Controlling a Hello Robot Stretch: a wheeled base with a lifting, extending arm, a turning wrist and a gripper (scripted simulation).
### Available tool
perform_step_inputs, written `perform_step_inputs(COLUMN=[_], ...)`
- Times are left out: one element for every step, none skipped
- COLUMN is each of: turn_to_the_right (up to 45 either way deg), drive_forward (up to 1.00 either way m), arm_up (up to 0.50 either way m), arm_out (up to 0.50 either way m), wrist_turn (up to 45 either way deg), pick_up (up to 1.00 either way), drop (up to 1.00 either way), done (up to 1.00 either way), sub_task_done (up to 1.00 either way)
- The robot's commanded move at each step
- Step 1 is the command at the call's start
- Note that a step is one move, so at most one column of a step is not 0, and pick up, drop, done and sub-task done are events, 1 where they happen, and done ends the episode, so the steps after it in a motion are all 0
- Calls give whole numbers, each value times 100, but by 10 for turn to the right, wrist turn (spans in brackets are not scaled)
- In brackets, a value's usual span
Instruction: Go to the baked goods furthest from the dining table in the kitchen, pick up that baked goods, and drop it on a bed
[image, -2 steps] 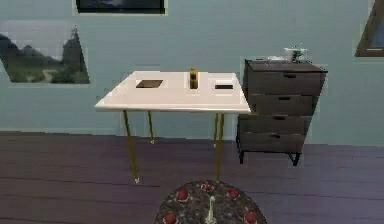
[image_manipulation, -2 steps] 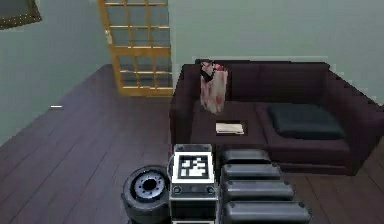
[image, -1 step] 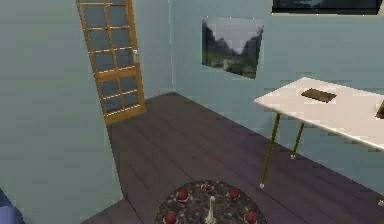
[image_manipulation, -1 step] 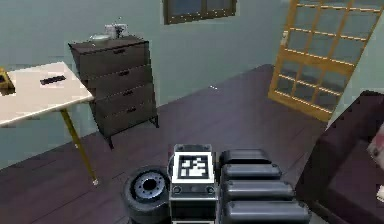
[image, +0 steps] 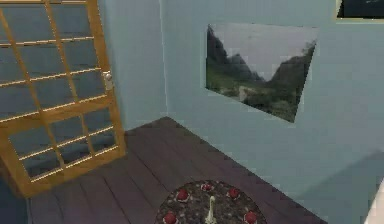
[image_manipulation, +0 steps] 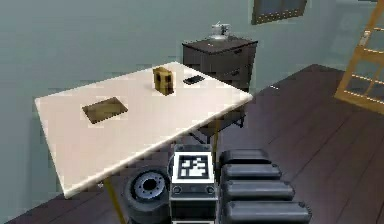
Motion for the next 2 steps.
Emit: perform_step_inputs(turn_to_the_right=[0, -450], drive_forward=[35, 0], arm_up=[0, 0], arm_out=[0, 0], wrist_turn=[0, 0], pick_up=[0, 0], drop=[0, 0], done=[0, 0], sub_task_done=[0, 0])
